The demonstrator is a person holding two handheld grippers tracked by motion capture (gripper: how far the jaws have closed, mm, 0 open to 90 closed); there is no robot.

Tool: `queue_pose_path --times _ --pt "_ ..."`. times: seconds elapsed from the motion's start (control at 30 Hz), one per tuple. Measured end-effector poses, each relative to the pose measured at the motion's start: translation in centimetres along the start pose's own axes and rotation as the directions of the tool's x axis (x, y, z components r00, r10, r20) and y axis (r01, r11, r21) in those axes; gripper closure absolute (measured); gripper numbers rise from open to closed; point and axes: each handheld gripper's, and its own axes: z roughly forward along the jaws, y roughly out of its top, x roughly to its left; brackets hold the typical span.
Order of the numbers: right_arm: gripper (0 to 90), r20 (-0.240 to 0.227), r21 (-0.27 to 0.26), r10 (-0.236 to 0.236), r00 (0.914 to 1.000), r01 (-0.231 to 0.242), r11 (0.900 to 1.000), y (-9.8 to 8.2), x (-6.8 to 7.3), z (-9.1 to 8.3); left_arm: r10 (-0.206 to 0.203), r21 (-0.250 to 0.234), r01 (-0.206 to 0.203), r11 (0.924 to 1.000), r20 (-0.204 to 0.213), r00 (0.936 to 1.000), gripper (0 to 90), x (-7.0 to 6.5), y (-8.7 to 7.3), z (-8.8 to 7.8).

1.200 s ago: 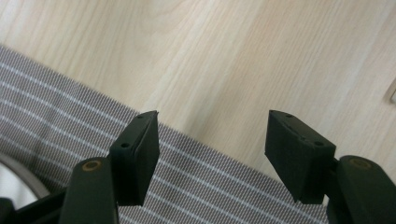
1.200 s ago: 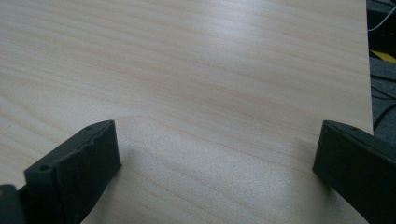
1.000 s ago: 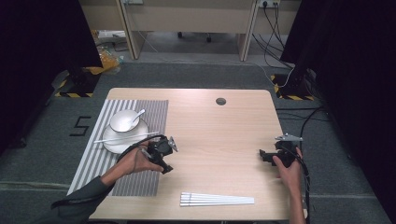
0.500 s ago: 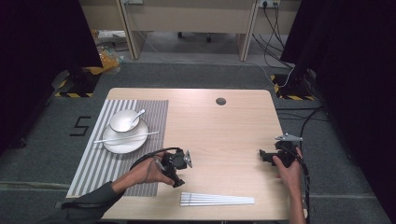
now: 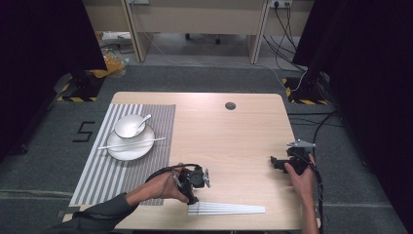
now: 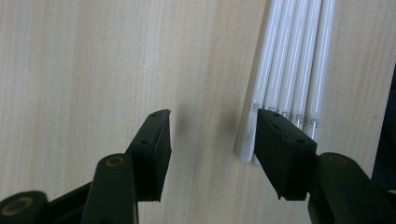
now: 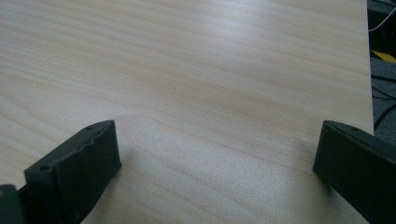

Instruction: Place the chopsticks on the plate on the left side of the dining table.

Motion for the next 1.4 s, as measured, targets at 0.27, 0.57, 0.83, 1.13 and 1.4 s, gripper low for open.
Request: queue_pose_path --times 0.27,0.57,0.83,1.13,1.4 --pt "0.4 -0.001 0.0 0.0 1.0 0.0 1.0 0.0 0.0 0.0 0.027 0.016 -0.027 0.9995 0.0 0.9996 49.8 -0.3 0.5 0.5" --pt "0.4 -0.001 0.0 -0.001 1.0 0.001 1.0 0.0 0.0 0.0 0.061 0.039 -0.061 0.9974 -0.008 0.9981 61.8 -0.5 1.0 1.2" --pt "0.4 -0.002 0.0 -0.001 1.0 0.001 1.0 0.0 0.0 0.0 0.102 0.032 -0.101 0.9943 -0.008 0.9948 82.9 -0.6 1.1 1.2" --pt "0.4 -0.002 0.0 -0.002 1.0 0.002 1.0 0.0 0.0 0.0 0.086 0.059 -0.085 0.9946 -0.007 0.9963 83.4 -0.5 -0.3 0.9" --pt "0.4 -0.002 0.0 -0.002 1.0 0.002 1.0 0.0 0.0 0.0 0.016 0.074 -0.015 0.9972 -0.014 0.9998 83.4 0.5 -2.9 0.1"
